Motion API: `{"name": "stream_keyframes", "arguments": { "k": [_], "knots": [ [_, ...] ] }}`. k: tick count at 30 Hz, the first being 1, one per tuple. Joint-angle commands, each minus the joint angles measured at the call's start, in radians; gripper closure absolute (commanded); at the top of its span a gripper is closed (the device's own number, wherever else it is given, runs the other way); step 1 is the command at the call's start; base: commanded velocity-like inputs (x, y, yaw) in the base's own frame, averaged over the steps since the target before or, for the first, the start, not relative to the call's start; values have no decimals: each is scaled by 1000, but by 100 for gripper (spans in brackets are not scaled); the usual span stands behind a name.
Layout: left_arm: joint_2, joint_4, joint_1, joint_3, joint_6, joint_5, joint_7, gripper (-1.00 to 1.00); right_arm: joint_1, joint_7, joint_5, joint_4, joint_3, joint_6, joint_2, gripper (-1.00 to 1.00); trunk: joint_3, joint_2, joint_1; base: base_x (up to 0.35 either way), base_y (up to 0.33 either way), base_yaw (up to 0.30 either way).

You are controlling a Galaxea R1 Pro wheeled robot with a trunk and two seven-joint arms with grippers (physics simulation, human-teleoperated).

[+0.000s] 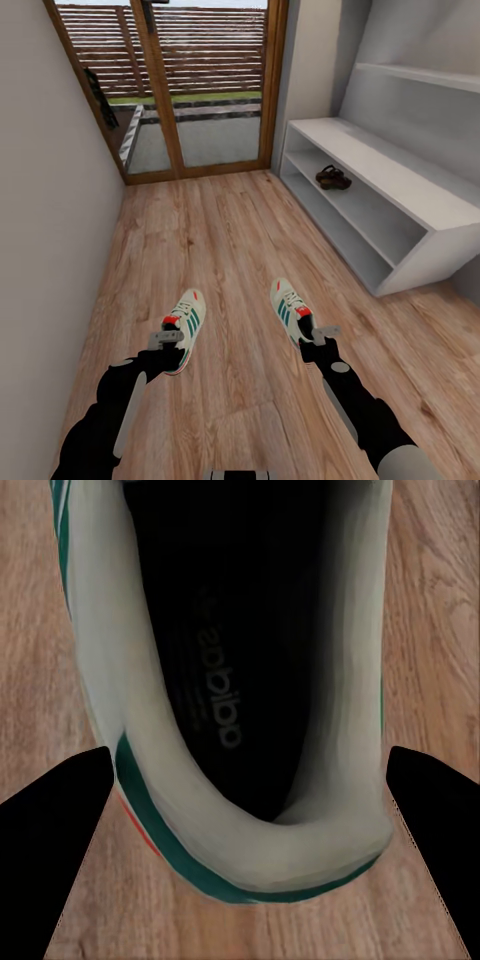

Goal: Pick up the two gym shoes and the two sandals from the corridor floor and place them onto the hallstand (shoe rack) in the corridor, making sure they are on the rack and not on the floor. Arrange them so the two gym shoes are next to each other and the two sandals are next to each other.

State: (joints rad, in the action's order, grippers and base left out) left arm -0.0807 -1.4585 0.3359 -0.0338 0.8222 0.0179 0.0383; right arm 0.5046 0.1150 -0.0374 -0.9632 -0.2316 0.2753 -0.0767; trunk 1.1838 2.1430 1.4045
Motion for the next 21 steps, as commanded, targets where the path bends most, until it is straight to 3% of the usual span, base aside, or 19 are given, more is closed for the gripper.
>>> {"name": "stream_keyframes", "arguments": {
  "k": [1, 8, 21],
  "knots": [
    [0, 0, 0, 0, 0, 1, 0, 100, 0, 0, 1, 0, 0, 0, 0, 100, 0, 0, 0, 338, 29, 1],
    [1, 0, 0, 0, 0, 1, 0, 100, 0, 0, 1, 0, 0, 1, 0, 100, 1, 0, 0, 338, 115, 14],
    [1, 0, 0, 0, 0, 0, 0, 100, 0, 0, 1, 0, 0, 0, 0, 100, 11, 0, 0, 338, 144, 138]
  ]
}}
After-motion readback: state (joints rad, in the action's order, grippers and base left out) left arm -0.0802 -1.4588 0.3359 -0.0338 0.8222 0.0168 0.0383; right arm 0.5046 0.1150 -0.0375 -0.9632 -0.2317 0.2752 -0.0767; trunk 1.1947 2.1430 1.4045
